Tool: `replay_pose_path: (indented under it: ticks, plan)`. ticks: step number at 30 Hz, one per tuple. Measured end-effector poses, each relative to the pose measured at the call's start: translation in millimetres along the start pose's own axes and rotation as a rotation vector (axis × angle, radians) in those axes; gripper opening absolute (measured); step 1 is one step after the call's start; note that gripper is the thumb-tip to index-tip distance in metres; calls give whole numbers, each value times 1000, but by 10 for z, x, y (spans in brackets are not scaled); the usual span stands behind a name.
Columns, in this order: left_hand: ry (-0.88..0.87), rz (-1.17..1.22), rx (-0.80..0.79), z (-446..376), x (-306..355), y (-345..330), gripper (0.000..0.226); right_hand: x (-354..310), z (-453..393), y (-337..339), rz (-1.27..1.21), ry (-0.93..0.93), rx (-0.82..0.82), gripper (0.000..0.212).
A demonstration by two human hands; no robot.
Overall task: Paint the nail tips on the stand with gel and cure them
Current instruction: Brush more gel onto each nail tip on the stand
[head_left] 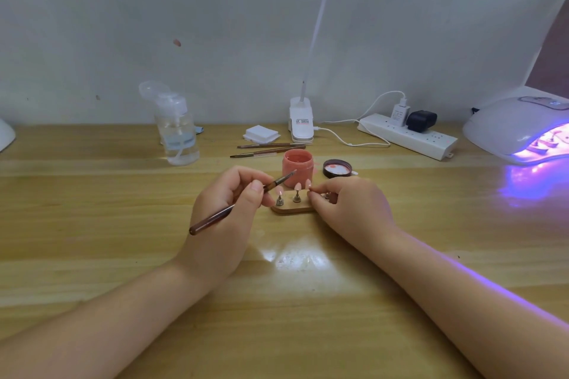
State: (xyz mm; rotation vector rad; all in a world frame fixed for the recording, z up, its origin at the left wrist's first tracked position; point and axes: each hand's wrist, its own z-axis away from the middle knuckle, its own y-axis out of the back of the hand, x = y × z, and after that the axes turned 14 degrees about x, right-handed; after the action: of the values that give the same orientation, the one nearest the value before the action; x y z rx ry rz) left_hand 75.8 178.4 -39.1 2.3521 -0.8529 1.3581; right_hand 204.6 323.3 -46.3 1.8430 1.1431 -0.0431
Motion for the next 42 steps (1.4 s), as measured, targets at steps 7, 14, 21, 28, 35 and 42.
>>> replay_pose_path:
  ticks: [7, 14, 21, 28, 35, 42]
  plan:
    - [12, -45, 6, -11, -23, 30, 18, -31, 50, 69, 232, 165, 61, 35]
    - [19, -40, 14, -16, -24, 47, 18, 17, -45, 191, 488, 210, 20, 38]
    - [21, -55, 18, -10, -16, 52, 18, 63, -55, 186, 371, 183, -35, 43]
    - [29, -60, 21, -17, -4, 46, 19, 100, -75, 186, 165, 195, -111, 41]
    - [-2, -22, 5, -3, 25, 28, 18, 114, -78, 169, 65, 225, -164, 31]
    - [-12, -29, 15, -9, -6, 27, 17, 107, -59, 107, 27, 151, -55, 35]
